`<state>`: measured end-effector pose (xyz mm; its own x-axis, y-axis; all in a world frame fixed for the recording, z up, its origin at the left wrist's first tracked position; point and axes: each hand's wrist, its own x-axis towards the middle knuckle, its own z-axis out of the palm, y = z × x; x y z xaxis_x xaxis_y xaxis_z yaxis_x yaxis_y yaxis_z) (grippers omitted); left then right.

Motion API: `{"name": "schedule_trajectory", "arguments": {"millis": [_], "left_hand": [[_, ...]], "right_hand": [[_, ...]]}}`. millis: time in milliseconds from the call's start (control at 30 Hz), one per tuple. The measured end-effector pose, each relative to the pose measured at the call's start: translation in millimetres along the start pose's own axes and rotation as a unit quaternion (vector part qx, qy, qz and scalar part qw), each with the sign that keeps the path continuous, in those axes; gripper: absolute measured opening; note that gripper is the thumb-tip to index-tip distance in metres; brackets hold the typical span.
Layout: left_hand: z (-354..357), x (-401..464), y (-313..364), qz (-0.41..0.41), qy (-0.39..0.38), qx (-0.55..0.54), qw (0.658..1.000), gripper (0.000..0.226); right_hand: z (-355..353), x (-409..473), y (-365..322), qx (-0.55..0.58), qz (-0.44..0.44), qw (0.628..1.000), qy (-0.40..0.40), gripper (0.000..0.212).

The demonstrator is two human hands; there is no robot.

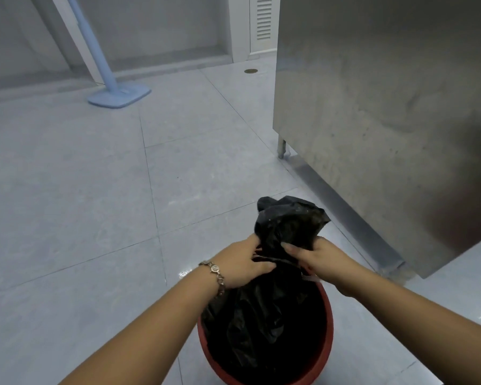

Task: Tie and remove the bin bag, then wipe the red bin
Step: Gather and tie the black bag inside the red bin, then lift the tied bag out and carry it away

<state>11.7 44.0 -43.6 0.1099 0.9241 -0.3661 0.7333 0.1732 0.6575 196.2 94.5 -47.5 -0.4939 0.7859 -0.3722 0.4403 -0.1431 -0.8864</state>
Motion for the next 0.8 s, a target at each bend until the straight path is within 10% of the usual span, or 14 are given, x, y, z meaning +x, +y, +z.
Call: {"name": "schedule_trajectory", "arguments": {"millis": [367, 800], "left_hand": [[-51, -56, 57, -0.008, 0.164, -0.126, 0.978, 0.025], [-304, -229, 182, -0.038, 0.361, -0.145, 0.920, 0.024]], "right_hand": [[14, -39, -110, -0.135, -0.026, 0.990, 0.024, 0.021], [32, -117, -448, -0.219, -0.191, 0.957, 0.003, 0.032]]}}
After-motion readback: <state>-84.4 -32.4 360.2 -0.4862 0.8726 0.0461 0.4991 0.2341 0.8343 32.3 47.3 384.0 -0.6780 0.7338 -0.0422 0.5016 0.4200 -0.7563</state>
